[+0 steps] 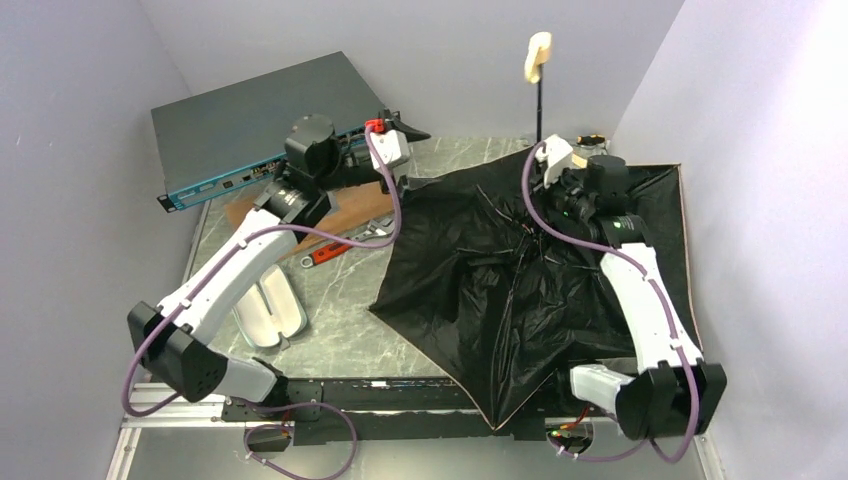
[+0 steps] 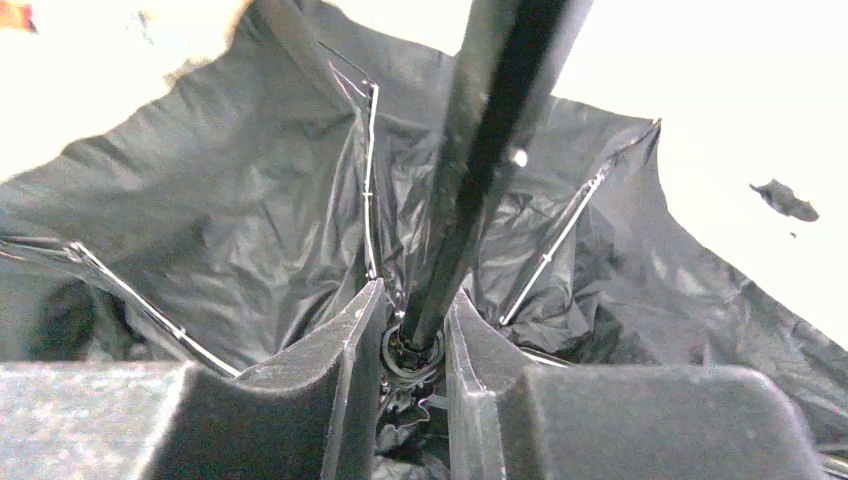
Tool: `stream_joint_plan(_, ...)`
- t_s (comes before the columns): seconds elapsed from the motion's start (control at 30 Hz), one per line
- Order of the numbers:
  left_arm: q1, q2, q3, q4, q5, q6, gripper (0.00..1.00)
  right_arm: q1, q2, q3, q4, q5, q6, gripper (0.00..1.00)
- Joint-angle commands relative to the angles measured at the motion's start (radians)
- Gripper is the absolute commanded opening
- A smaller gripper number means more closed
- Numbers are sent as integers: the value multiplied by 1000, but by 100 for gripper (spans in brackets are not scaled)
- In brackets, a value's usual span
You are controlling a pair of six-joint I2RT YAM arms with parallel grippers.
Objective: Open the umbrella
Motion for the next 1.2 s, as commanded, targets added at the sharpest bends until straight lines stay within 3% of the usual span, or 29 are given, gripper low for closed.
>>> stream_joint_plan(0.0, -41, 87, -6, 325, 102, -377, 80, -5, -125, 12, 282, -115, 309, 0)
stream_joint_plan(0.27, -180, 344, 197, 443, 86, -447, 73, -4, -175, 36, 360, -96, 548, 0)
stream_joint_plan(0.6, -257, 518, 342, 367, 29, -473, 58, -5, -218, 31, 422, -67, 657, 0)
stream_joint_plan(0.7, -257, 520, 312, 365, 0, -473, 61, -5, -220, 39, 431, -57, 667, 0)
stream_joint_plan(0.87, -257, 502, 256, 360, -50, -429, 82, -4, -228, 27, 448, -70, 672, 0)
stream_joint_plan(0.93, -257, 495, 246, 349, -68, -418, 83, -4, -234, 17, 454, -68, 670, 0)
stream_joint_plan(1.03, -255, 499, 258, 321, -60, -410, 71, -4, -240, 9, 458, -100, 676, 0)
stream_joint_plan(1.1, -255, 510, 275, 299, -43, -404, 53, -4, -237, 9, 458, -135, 683, 0)
stream_joint_plan(1.17, -255, 519, 281, 283, -28, -389, 29, -3, -233, 17, 458, -148, 683, 0)
